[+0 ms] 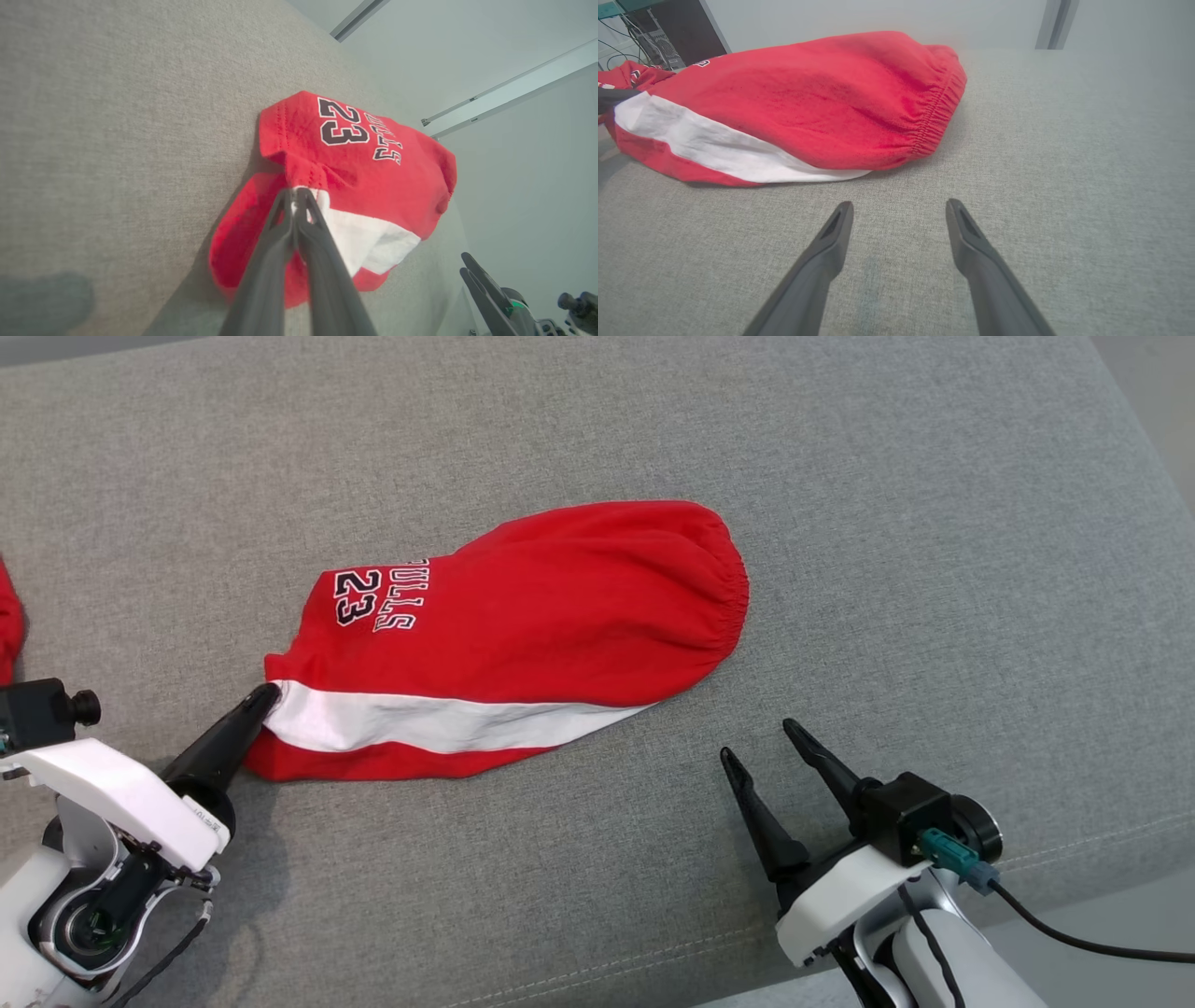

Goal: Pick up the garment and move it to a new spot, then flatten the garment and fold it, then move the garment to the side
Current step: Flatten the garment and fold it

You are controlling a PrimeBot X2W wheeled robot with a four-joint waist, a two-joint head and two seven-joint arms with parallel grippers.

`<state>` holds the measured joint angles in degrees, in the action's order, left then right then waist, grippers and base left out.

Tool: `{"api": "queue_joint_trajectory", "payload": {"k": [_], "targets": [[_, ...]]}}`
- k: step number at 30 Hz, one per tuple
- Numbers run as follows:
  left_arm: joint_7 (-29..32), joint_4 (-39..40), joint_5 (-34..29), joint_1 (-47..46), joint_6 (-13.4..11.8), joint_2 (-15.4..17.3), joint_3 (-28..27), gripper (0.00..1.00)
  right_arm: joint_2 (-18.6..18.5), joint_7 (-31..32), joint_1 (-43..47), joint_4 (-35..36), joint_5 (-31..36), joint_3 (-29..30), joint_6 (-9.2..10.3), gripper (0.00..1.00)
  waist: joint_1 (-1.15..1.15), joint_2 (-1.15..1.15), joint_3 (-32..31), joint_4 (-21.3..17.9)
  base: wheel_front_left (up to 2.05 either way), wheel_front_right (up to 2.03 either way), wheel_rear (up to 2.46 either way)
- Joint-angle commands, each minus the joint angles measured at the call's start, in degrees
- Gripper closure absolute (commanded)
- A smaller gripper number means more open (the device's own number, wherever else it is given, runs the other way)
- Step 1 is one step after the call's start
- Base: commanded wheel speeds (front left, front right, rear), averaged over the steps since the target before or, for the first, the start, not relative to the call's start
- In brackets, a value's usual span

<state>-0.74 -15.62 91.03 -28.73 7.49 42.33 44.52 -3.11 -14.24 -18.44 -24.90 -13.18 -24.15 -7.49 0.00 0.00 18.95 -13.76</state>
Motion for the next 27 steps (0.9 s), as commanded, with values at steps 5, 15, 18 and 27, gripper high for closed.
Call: {"api": "queue_joint_trajectory", "payload": {"k": [5,15,18,27], "targets": [[-1.6,3.1,-0.8,0.0,0.0,3.0,-2.9,1.0,0.2,-0.8,0.4,0.9,0.7,1.0,0.0,0.0,0.0,0.0,-0.4,0.9,0.0,0.0,0.0],[-8.1,8.3,-3.2,1.6,0.0,3.5,-3.9,1.0,0.2,-0.8,-0.5,-0.2,0.8,5.1,0.0,0.0,0.0,0.0,-1.6,3.2,0.0,0.0,0.0],[-11.2,9.6,-4.3,2.4,0.0,3.9,-4.1,1.0,0.2,-0.8,-0.7,-1.0,-0.2,5.8,0.0,0.0,0.0,0.0,-2.1,3.7,0.0,0.0,0.0],[-14.2,9.7,-7.6,10.1,0.0,0.1,-17.4,1.0,0.2,-0.8,-1.2,-6.2,-1.9,5.1,0.0,0.0,0.0,0.0,-2.1,6.9,0.0,0.0,0.0]]}}
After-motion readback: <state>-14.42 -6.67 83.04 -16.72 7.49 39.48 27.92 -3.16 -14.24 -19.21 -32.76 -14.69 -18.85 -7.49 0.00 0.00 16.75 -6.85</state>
